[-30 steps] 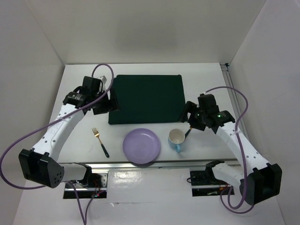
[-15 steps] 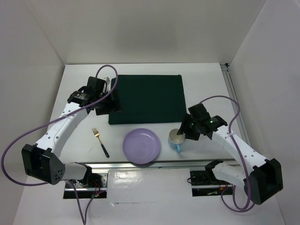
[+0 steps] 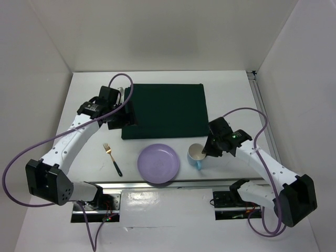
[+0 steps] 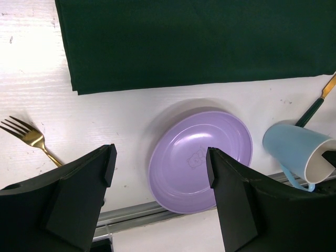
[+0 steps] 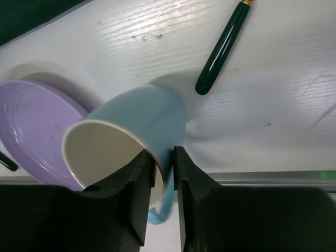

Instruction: Set the dinner table for one person

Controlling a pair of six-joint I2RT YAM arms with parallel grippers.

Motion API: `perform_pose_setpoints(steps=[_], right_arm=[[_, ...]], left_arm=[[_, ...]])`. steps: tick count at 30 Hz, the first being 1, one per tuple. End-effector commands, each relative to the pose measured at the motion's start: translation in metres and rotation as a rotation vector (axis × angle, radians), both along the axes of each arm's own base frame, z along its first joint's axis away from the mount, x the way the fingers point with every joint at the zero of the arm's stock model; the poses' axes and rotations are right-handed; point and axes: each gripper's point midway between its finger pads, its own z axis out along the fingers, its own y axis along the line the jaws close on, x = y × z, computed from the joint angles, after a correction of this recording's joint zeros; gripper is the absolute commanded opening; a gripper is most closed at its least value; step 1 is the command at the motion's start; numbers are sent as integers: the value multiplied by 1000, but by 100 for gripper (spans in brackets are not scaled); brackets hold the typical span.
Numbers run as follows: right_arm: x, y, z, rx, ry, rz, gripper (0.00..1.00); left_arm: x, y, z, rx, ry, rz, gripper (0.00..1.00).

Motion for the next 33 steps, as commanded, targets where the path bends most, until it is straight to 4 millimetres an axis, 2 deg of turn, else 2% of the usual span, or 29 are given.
perform_pose_setpoints(steps=[1, 3, 6, 8, 9, 12, 13, 15, 16, 19, 20, 21, 22, 23, 25, 26, 28, 29, 30, 33], right_arm=[[1, -7, -3, -42, -7, -30, 28], [1, -9, -5, -61, 5, -35, 18], [13, -7, 11, -67, -37, -37, 1], [25, -10, 28, -86, -89, -43, 0], [36, -7, 48, -89, -135, -32, 0], [60, -6, 84, -129, -224, 5, 0], [80, 1, 106, -132, -273, 11, 0], [100, 5, 122, -182, -293, 50, 0], [122, 13, 132, -207, -294, 58, 0], [160, 21, 140, -285, -318, 81, 0], [185, 21, 141, -302, -322, 62, 0], [199, 23, 142, -311, -337, 68, 0], [215, 28, 126, -307, -308, 70, 0], [235, 28, 140, -269, -346, 47, 0], [256, 25, 140, -273, -360, 33, 0], [273, 25, 138, -263, -363, 19, 0], [291, 24, 136, -247, -367, 9, 0], [307, 22, 132, -244, -371, 4, 0], [314, 26, 129, -236, -372, 9, 0], [337, 22, 116, -238, -359, 14, 0]], left_arm=[[6, -2, 13, -9, -46, 10, 87], [6, -2, 13, -9, -46, 10, 87], [3, -1, 14, -9, -46, 10, 87], [3, -1, 14, -9, -46, 10, 87], [3, 0, 17, -12, -55, 10, 87], [1, 1, 22, -4, -69, -5, 88], [1, 1, 22, -4, -69, -5, 88], [-1, 2, 24, -4, -69, -5, 88], [-1, 3, 24, 3, -71, 0, 88], [-5, 4, 20, 1, -61, 7, 88], [-7, 5, 19, 1, -61, 7, 88], [-8, 4, 22, -7, -68, 15, 88], [-9, 5, 18, -4, -58, 15, 88], [-14, 6, 15, -5, -44, 22, 88], [-17, 7, 15, -6, -45, 22, 88], [-19, 9, 14, 1, -47, 27, 88], [-19, 9, 14, 1, -47, 27, 88], [-20, 9, 10, 0, -35, 35, 88], [-20, 9, 10, 0, -34, 35, 88], [-23, 11, 9, -7, -18, 39, 88]])
